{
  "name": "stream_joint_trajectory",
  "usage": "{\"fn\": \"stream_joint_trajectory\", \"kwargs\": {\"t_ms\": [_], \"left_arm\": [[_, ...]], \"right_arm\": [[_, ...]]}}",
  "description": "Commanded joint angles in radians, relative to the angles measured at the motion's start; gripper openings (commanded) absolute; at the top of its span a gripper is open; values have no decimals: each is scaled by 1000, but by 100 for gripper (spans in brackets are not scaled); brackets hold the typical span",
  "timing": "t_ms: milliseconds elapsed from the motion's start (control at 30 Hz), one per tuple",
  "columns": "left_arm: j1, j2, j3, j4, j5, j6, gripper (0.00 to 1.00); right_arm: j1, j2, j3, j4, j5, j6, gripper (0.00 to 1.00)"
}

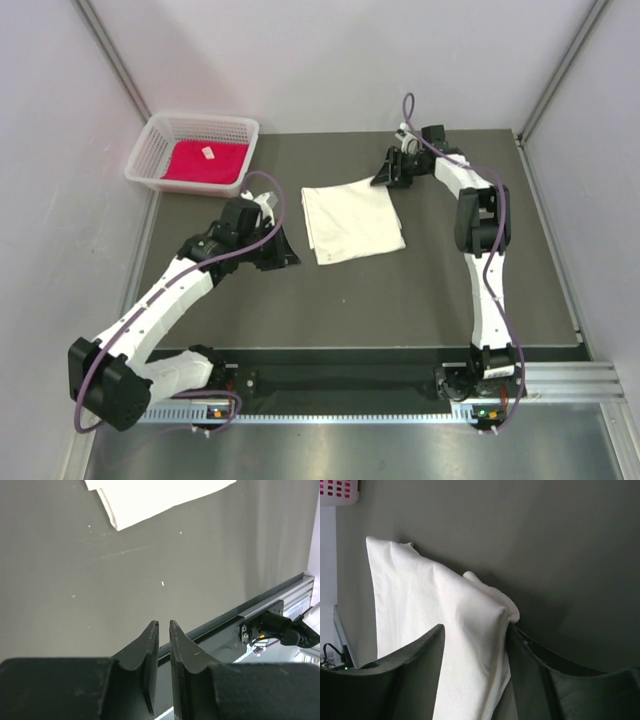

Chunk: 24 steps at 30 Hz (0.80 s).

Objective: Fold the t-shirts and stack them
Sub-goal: Neatly place the folded tshirt to the corner

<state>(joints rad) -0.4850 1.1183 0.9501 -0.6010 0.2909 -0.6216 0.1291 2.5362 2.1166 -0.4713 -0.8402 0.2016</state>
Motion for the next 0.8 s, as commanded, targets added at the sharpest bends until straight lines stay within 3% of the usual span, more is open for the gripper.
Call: {"fn": "stream_joint_trajectory", "kwargs": {"t_ms": [0,167,233,333,433,633,767], "left_arm": [[25,9,33,-8,13,34,19],[84,12,4,26,60,23,20],[100,12,-8,43,77,13,19],[112,18,-22,56,85,5,20],[112,29,-27,64,91,-1,20],[114,57,-36,104,109,-21,19],[114,98,-39,130,132,-29,20]], "right_arm": [[27,29,23,-49,-17,-30,52],[37,9,-38,-55,59,-38,38],[37,9,-34,-64,107,-33,22],[35,-14,-44,-66,186,-14,8],[32,-60,-66,-66,272,-2,0],[-29,-185,-112,-78,383,21,0],[-101,-215,-73,-141,352,-2,0]]}}
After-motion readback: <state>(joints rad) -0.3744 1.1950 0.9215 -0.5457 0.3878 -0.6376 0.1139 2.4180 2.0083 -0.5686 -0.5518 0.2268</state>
